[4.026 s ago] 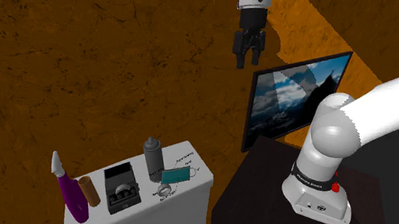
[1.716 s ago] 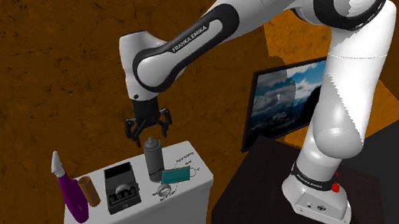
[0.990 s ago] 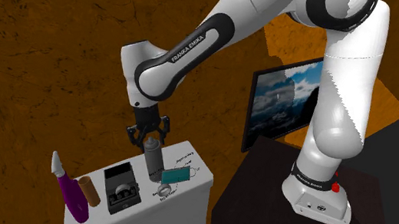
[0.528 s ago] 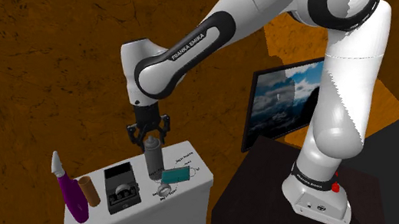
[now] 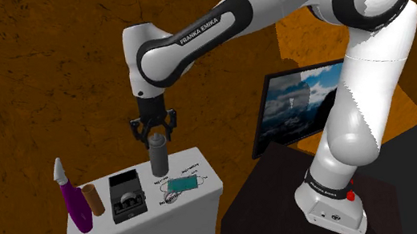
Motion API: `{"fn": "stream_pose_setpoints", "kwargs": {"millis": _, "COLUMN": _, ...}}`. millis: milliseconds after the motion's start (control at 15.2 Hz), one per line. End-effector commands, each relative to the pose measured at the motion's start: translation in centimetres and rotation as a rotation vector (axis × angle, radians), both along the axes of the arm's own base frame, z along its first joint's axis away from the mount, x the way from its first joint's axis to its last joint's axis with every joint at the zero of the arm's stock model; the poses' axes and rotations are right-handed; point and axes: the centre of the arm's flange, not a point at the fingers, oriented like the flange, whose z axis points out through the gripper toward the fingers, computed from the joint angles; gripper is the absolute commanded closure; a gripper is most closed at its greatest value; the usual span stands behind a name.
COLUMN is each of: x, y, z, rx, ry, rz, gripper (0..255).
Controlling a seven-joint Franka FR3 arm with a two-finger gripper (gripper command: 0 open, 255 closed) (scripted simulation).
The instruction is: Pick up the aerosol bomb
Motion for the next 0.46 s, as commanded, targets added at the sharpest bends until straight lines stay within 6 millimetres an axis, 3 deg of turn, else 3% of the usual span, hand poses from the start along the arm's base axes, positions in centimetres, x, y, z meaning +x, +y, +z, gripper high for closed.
{"fn": "stream_pose_setpoints", "kwargs": {"millis": 0, "x": 0.0, "y": 0.0, "z": 1.1, "rx": 0.0, "ry": 0.0, "rz": 0.0, "gripper": 255}}
{"fn": "stream_pose_setpoints", "kwargs": {"millis": 264, "x": 0.0, "y": 0.0, "z": 3.2, "rx": 0.0, "ry": 0.0, "rz": 0.0, "gripper": 255}}
{"fn": "stream_pose_setpoints", "kwargs": {"millis": 396, "x": 0.0, "y": 0.0, "z": 3.3, "rx": 0.0, "ry": 0.0, "rz": 0.0, "gripper": 255}}
